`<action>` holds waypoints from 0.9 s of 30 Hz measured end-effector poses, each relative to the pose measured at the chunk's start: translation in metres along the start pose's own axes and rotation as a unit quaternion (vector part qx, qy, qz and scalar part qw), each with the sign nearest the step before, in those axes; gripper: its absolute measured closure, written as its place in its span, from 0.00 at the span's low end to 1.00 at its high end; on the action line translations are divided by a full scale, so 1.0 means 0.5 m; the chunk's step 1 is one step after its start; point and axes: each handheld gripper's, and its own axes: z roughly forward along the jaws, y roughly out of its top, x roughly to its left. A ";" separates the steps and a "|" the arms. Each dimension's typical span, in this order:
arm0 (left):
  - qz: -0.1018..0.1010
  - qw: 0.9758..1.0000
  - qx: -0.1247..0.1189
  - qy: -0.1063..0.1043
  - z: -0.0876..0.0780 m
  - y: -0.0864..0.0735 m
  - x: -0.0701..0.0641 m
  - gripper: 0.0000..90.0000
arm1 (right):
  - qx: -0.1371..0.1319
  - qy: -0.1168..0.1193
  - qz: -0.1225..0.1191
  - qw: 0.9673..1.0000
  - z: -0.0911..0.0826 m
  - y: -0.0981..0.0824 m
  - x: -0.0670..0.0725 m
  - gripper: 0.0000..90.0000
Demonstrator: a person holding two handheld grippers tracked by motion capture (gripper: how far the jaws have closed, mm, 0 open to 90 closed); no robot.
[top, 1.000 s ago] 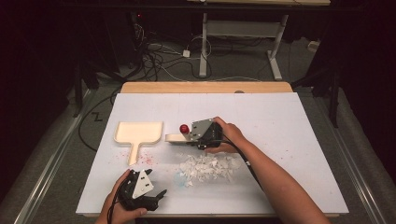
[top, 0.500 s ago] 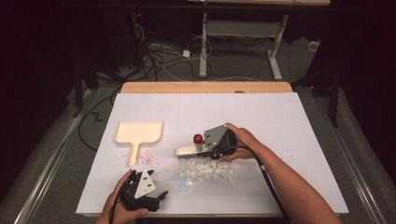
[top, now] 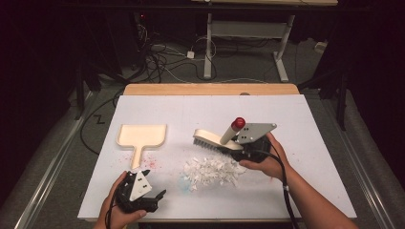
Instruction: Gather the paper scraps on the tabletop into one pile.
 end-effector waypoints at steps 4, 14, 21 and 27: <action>-0.032 0.998 -0.043 0.040 -0.030 -0.006 0.022 0.19 | 0.011 0.025 0.021 0.999 -0.016 0.004 0.060 0.75; -0.060 0.994 -0.077 0.044 -0.039 -0.008 0.029 0.21 | 0.073 0.115 0.053 0.989 0.059 -0.025 0.148 0.75; -0.029 0.998 -0.053 0.025 -0.018 -0.002 0.007 0.21 | 0.100 0.083 0.066 0.989 0.091 -0.042 0.130 0.76; 0.003 0.999 -0.036 0.020 -0.003 0.003 -0.007 0.21 | 0.087 0.061 0.079 0.991 0.060 -0.051 0.106 0.75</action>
